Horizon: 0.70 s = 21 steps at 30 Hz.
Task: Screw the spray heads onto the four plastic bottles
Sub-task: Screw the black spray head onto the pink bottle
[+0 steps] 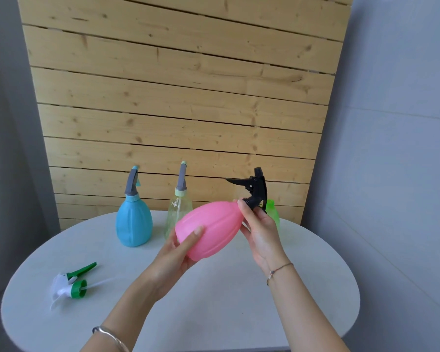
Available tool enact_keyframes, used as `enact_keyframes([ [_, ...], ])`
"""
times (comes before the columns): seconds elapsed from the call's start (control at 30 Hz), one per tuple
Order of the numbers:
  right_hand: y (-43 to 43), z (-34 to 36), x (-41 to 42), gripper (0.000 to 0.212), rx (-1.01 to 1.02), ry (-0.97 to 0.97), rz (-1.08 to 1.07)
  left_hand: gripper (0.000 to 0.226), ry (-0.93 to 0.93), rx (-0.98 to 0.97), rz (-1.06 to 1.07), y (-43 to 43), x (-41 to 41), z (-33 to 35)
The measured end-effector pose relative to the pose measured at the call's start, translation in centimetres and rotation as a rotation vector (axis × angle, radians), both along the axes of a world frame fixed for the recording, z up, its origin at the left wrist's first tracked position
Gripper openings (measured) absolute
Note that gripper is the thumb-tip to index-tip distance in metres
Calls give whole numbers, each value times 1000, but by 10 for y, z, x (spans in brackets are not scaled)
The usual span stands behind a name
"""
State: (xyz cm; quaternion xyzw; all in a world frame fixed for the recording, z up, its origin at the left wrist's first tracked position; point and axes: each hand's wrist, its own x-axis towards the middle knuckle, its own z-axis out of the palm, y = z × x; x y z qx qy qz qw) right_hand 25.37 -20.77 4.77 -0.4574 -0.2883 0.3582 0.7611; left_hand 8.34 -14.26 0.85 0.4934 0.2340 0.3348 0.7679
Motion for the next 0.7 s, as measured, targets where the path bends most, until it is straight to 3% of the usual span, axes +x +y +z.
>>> enact_keyframes([
  [0.1,0,1,1,46,20,-57,58,65,-23,-36,-30,1,-1,1],
  [0.17,-1,2,1,35,53,-65,150,61,-28,-50,-21,3,-1,0],
  [0.33,0,-1,2,16,63,-32,75,90,-17,82,-13,4,-3,1],
  [0.4,1,-2,0,22,66,-19,53,74,-83,-7,-56,6,-3,1],
  [0.47,0,-2,0,31,58,-22,55,65,-31,-80,-104,4,-4,3],
  [0.53,-1,-2,2,31,47,-30,42,69,50,-7,-146,4,-5,0],
  [0.63,-2,-2,8,18,52,-6,18,100,61,140,-108,4,-5,-2],
  [0.7,-3,-2,8,16,60,-10,16,94,39,100,-142,3,-3,-2],
])
